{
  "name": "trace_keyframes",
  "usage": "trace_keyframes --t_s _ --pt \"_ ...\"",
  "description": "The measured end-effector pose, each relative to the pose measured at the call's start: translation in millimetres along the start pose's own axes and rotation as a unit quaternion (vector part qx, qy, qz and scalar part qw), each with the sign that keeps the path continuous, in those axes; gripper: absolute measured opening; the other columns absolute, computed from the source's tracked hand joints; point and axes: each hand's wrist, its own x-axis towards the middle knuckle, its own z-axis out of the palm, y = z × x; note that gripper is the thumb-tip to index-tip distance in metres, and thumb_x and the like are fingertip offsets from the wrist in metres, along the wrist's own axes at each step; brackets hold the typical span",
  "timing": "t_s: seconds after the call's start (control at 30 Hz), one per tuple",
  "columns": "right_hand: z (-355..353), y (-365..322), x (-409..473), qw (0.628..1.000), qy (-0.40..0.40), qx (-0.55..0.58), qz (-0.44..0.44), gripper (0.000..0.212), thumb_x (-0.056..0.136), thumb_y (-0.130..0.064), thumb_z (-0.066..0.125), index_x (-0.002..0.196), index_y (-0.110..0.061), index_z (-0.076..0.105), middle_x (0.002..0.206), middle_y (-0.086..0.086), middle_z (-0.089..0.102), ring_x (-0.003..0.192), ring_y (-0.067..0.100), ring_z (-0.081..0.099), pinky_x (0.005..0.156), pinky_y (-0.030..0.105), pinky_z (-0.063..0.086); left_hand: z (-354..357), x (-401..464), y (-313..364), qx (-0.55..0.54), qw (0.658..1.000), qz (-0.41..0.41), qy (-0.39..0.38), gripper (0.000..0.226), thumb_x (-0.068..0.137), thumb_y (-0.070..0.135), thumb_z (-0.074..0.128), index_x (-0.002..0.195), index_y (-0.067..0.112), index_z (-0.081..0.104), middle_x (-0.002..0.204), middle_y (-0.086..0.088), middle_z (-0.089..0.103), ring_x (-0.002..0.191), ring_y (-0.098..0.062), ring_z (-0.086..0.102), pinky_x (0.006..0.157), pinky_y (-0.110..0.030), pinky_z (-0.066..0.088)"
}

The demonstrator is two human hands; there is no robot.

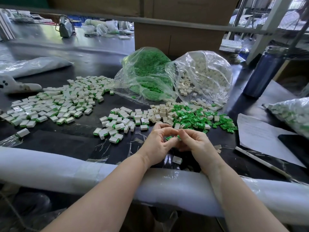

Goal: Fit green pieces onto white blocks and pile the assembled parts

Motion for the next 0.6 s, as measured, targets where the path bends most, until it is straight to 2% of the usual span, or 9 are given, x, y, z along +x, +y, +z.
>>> trace_keyframes --t_s 0.13,0.2,0.27,0.33,0.47,0.6 --pt "-0.1 -1.6 0.0 1.0 -0.012 0.01 0.013 0.023 0.076 -0.034 0.059 0.079 -0.017 0.073 0.064 -0.001 0.067 0.063 0.01 0.061 0.059 0.018 0.05 0.8 -1.3 2.0 0.022 1.0 0.0 -0.023 0.019 0.088 0.008 0.06 0.085 0.027 0.062 0.114 -0.002 0.039 0.109 -0.021 0.05 0.101 -0.032 0.043" --pt "-0.7 -1.4 -0.1 1.0 -0.012 0.014 0.015 0.017 0.079 -0.028 0.061 0.076 -0.016 0.073 0.061 -0.001 0.066 0.059 0.01 0.058 0.055 0.017 0.048 1.3 -1.6 2.6 0.038 0.999 0.004 -0.027 0.016 0.087 0.005 0.059 0.088 0.02 0.064 0.114 -0.004 0.039 0.109 -0.018 0.048 0.099 -0.024 0.041" --pt "-1.1 -0.6 0.0 1.0 -0.01 0.016 0.01 0.017 0.085 -0.018 0.06 0.075 -0.015 0.073 0.058 -0.002 0.065 0.053 0.007 0.055 0.052 0.015 0.045 1.4 -2.0 2.6 0.063 0.998 0.01 -0.03 0.015 0.086 0.003 0.058 0.092 0.015 0.065 0.114 -0.003 0.039 0.101 -0.01 0.045 0.089 -0.009 0.037" --pt "-1.4 -0.2 -0.2 1.0 -0.002 0.017 0.006 0.02 0.087 -0.013 0.06 0.073 -0.014 0.073 0.057 -0.001 0.064 0.051 0.006 0.053 0.05 0.015 0.044 2.2 -2.2 3.2 0.078 0.996 0.015 -0.034 0.015 0.086 0.002 0.057 0.094 0.012 0.066 0.114 -0.003 0.039 0.092 -0.005 0.042 0.082 -0.004 0.034" --pt "-1.4 -1.1 -0.9 1.0 0.012 0.018 -0.002 0.024 0.087 -0.01 0.06 0.067 -0.015 0.073 0.052 -0.002 0.061 0.048 0.005 0.05 0.048 0.015 0.041 3.2 -2.3 3.9 0.083 0.996 0.018 -0.036 0.017 0.085 0.002 0.057 0.098 0.009 0.066 0.115 -0.004 0.039 0.107 -0.01 0.043 0.093 -0.014 0.036" --pt "-1.3 -0.9 -1.0 0.999 0.017 0.032 -0.007 0.025 0.086 -0.008 0.061 0.065 -0.013 0.072 0.049 -0.002 0.06 0.046 0.004 0.05 0.047 0.013 0.041 3.5 -2.8 3.9 0.074 0.996 0.017 -0.04 0.015 0.086 0.003 0.058 0.095 0.014 0.065 0.114 -0.003 0.039 0.111 -0.012 0.043 0.1 -0.022 0.038"
